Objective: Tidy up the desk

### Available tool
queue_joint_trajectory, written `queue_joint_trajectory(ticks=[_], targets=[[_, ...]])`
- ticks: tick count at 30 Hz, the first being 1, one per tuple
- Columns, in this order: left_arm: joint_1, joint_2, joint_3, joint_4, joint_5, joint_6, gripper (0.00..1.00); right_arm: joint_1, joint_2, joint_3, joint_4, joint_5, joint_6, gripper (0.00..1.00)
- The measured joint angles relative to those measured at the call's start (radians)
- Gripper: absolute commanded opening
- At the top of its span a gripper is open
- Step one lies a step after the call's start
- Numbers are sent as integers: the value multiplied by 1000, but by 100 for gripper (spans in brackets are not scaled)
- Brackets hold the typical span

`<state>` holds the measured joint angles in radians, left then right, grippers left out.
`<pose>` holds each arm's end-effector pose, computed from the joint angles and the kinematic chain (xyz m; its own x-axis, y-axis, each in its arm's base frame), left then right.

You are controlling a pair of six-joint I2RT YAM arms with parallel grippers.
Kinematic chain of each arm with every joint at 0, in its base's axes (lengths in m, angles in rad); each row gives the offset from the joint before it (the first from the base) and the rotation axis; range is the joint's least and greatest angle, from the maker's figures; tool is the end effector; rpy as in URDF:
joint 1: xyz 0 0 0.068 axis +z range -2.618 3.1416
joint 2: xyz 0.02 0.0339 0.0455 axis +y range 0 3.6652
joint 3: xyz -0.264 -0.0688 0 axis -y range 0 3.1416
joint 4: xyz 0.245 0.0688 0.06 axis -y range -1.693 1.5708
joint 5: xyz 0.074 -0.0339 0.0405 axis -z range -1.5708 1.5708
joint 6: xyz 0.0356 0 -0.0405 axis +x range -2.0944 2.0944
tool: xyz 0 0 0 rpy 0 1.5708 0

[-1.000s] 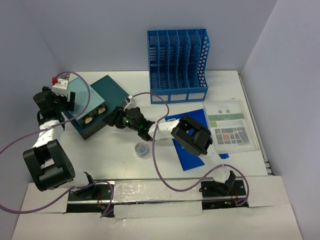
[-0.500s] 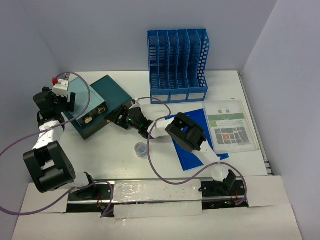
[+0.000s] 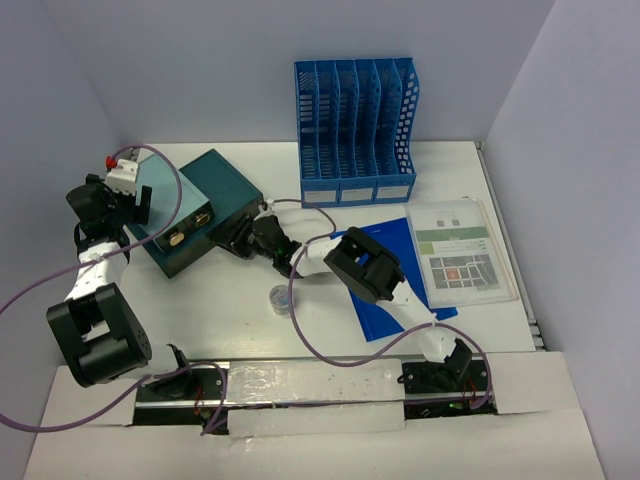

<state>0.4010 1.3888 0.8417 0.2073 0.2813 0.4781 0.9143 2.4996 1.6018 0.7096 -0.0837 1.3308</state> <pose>0.2936 0.1137 0.2609 -0.3341 0.3384 -0.8797 0.0222 0.9359 0.3516 0.3264 0.4285 0.0969 -0.8426 0.4924 -0.2183 -0.0886 0.2731 0.9579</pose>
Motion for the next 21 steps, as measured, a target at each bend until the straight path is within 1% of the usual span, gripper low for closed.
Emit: queue_joint_trajectory(ticks=[3, 4, 6, 11, 17, 21], targets=[[0, 0, 0, -1, 3, 2, 91, 0, 0, -8, 12, 2, 5, 32], [0, 0, 0, -1, 4, 2, 91, 0, 0, -12, 17, 3, 5, 30], [0, 0, 0, -1, 5, 3, 91, 0, 0, -23, 36, 4, 5, 21], [0, 0, 0, -2, 8, 3, 91, 0, -6, -65, 89, 5, 5, 7], [0, 0, 0, -3, 10, 3, 91, 0, -58, -164, 127, -11, -5, 5], [0, -2, 0, -6, 15, 2, 91, 2, -147, -305, 149, -22, -42, 6]])
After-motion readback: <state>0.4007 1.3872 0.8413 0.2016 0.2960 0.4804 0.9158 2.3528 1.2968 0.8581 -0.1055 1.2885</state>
